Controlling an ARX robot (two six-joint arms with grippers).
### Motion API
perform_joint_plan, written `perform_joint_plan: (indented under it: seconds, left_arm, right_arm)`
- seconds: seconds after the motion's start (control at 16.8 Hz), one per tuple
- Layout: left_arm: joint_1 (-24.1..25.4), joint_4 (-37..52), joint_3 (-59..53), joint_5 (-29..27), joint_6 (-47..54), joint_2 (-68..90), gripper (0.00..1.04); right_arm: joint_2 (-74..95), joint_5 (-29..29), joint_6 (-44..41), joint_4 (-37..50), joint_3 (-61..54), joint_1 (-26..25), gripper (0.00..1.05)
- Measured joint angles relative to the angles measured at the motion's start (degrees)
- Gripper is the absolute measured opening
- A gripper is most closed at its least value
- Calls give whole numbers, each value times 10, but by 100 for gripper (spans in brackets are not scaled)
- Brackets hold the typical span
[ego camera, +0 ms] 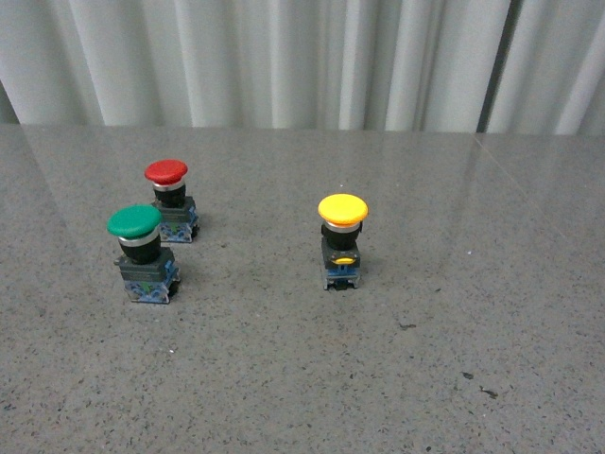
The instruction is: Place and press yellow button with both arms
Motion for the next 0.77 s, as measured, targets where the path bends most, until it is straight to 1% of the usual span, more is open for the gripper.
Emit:
perform_joint_plan:
  seconds: [0.12,0.18,0.24,0.6,0.66,0.77]
  left_arm:
    - [0,-107,0,-1,0,-84,2]
    - [0,-90,2,0,0,-94,2]
    - [0,-105,0,0,0,-94,2]
    - [0,-101,0,0,0,-94,2]
    - [0,-101,0,0,0,-94,9]
    - [0,-101,0,0,0,-94,31]
  right_arm:
    - [0,0,0,0,0,0,98]
    - [0,0,0,0,0,0,98]
    - [0,0,0,0,0,0,98]
    - [0,0,0,0,0,0,98]
    - [0,0,0,0,0,0,98]
    - [0,0,0,0,0,0,98]
